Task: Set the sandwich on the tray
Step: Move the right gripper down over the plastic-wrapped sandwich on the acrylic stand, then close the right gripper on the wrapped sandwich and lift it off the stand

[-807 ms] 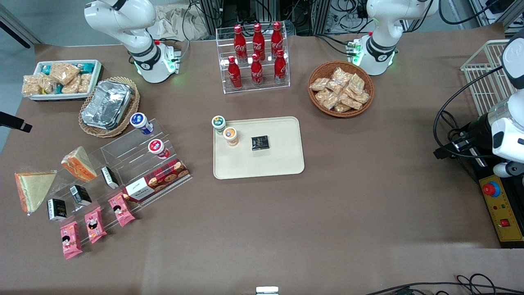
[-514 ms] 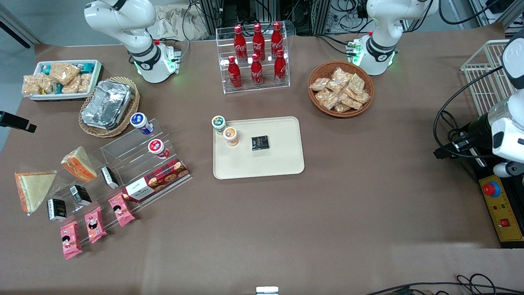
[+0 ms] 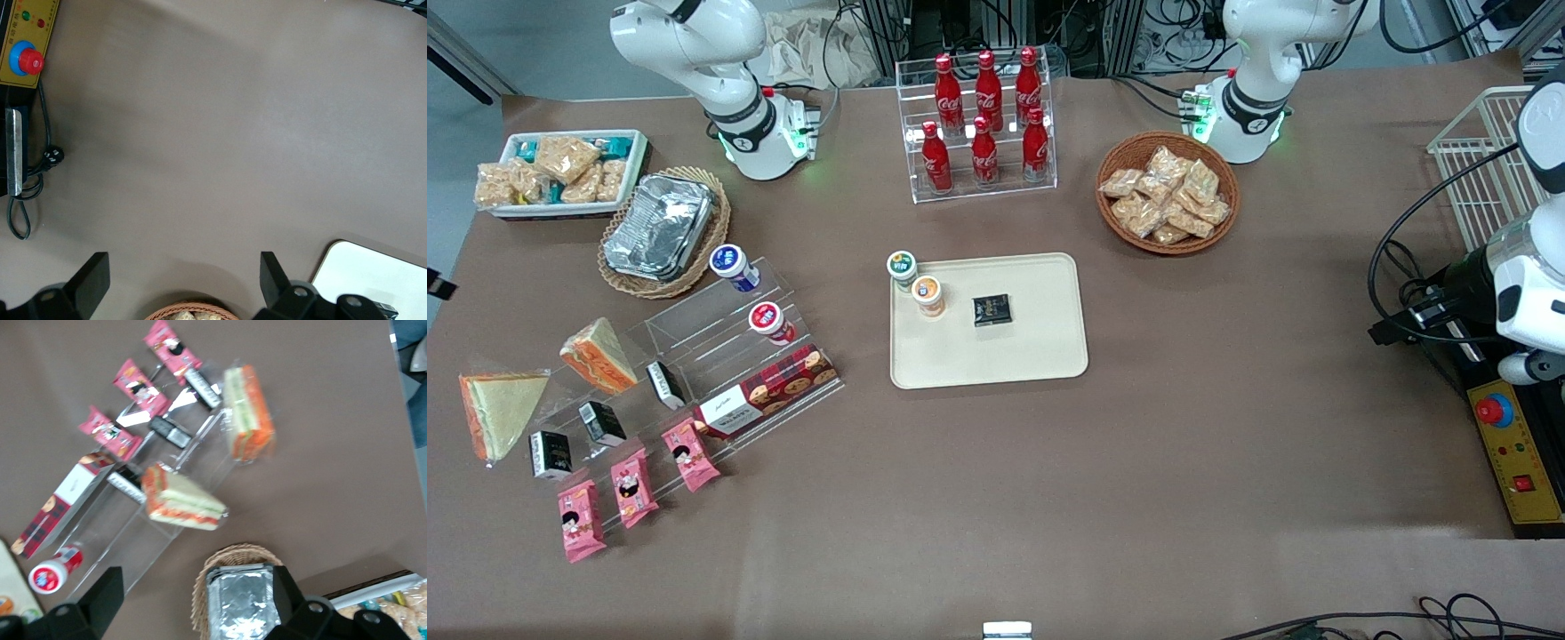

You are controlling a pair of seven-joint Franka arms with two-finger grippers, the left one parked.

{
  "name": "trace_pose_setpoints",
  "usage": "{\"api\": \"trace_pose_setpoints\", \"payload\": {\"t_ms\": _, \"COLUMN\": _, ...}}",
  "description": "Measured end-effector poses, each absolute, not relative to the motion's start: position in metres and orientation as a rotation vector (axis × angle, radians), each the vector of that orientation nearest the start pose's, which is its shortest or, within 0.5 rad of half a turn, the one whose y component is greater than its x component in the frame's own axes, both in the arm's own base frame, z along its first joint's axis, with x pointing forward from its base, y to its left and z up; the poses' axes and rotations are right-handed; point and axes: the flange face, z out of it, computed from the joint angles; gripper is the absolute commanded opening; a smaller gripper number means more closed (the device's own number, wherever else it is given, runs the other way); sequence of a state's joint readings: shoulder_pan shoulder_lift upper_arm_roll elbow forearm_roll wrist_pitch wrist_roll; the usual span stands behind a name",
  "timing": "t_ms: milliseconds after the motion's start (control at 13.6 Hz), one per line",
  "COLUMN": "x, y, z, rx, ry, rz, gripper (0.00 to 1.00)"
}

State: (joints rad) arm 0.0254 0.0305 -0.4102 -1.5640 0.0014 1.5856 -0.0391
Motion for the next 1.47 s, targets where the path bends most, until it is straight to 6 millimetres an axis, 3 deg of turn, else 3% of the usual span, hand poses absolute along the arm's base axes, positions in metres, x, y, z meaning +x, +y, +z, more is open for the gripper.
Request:
{"api": "trace_pose_setpoints", "payload": {"t_ms": 220, "x": 0.520, "y": -0.247, "z": 0.597, "rx": -3.088, "ry": 0.544, "rz": -0.071, "gripper": 0.99}}
{"api": "trace_pose_setpoints", "payload": {"t_ms": 587, "x": 0.529, "y": -0.278, "z": 0.501, "rx": -3.096, "ry": 0.498, "rz": -0.145, "gripper": 0.99}}
{"api": "trace_pose_setpoints", "payload": {"t_ms": 734, "x": 0.536, "y": -0.284, "z": 0.469, "rx": -3.087, "ry": 0.481, "rz": -0.124, "gripper": 0.99}}
{"api": "trace_pose_setpoints", "payload": {"t_ms": 1028, "x": 0.552, "y": -0.288, "z": 0.426, "rx": -3.090, "ry": 0.450, "rz": -0.113, "gripper": 0.98}}
{"api": "trace_pose_setpoints", "payload": {"t_ms": 1468, "x": 0.564, "y": -0.288, "z": 0.396, "rx": -3.103, "ry": 0.421, "rz": -0.122, "gripper": 0.98}}
